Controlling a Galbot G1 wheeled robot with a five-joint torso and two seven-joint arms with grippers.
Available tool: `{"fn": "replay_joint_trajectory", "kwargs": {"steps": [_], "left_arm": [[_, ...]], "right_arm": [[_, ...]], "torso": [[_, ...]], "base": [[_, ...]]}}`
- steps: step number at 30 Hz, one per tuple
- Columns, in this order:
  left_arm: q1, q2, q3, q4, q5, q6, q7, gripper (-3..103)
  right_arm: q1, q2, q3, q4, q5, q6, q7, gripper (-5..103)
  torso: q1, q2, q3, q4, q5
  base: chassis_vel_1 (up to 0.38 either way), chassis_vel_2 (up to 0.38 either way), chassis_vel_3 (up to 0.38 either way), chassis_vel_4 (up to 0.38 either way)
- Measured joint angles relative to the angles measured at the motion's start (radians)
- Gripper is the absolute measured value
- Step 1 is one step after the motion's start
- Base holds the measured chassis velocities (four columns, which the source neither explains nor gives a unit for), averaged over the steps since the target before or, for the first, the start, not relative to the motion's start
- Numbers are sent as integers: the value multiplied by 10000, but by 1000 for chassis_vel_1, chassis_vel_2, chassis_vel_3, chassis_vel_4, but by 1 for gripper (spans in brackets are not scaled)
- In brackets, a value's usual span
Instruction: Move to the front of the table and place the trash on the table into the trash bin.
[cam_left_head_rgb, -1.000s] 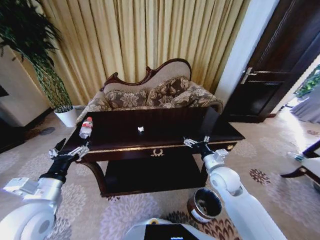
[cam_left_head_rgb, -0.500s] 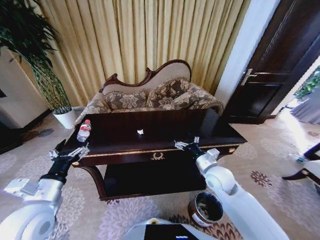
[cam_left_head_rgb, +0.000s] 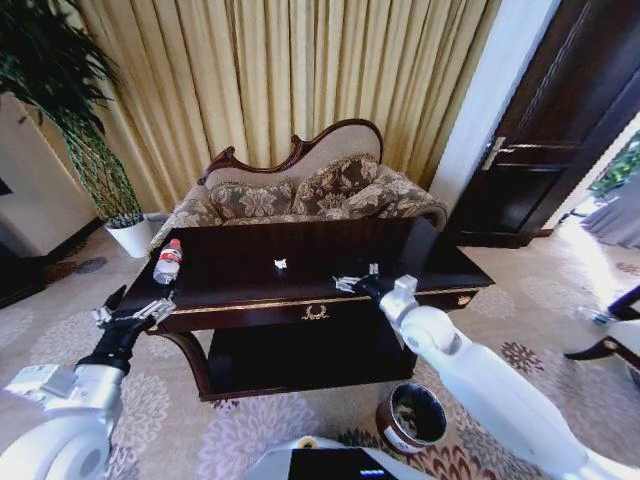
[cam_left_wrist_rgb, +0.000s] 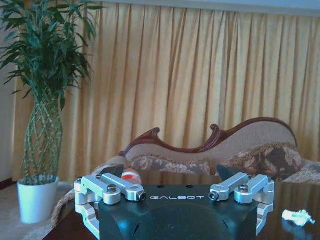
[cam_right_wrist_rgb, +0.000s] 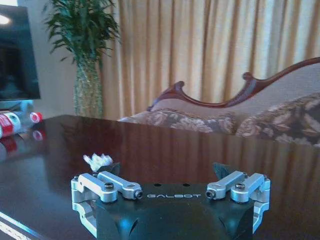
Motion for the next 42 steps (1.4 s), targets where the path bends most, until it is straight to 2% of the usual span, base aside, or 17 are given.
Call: {"fn": "replay_joint_trajectory", "kwargs": {"steps": [2,4,6,13,17,26,42], "left_arm": [[114,-64,-93,-1,10,1,-5,100],[142,-87,-136,-2,10,1,-5,100],[211,-172,-264,-3,9,1,-4,100],[356,-400,-552,-4,-15,-5,16,100],[372,-448,-596,-4,-19,-12,28,100],[343,-482,-558,-3,-3,-21,37,100],[271,-504,-550,-1,-25,-33,38,100]], "right_arm": [[819,166,-687,-262,220,-191,99,100],[1068,276,-909,-363,296,-291,159,100],[1723,703,-1533,-648,483,-602,407,100],[2462,1510,-2388,-1167,336,-1071,719,100],[2594,1746,-2563,-1342,307,-1216,900,100],[2934,2854,-2886,-2249,724,-1847,2086,100],[3168,3530,-3123,-2567,1118,-2083,2884,100]], "torso": [[0,0,0,2,-1],[0,0,0,1,-1],[0,-1,0,1,-1],[0,0,0,-1,-1],[0,-1,0,-1,0],[0,0,0,0,0],[0,0,-1,-1,0]], "base": [[0,0,0,0],[0,0,0,0],[0,0,0,0],[0,0,0,0],[0,0,0,0],[0,0,0,0],[0,0,0,0]]}}
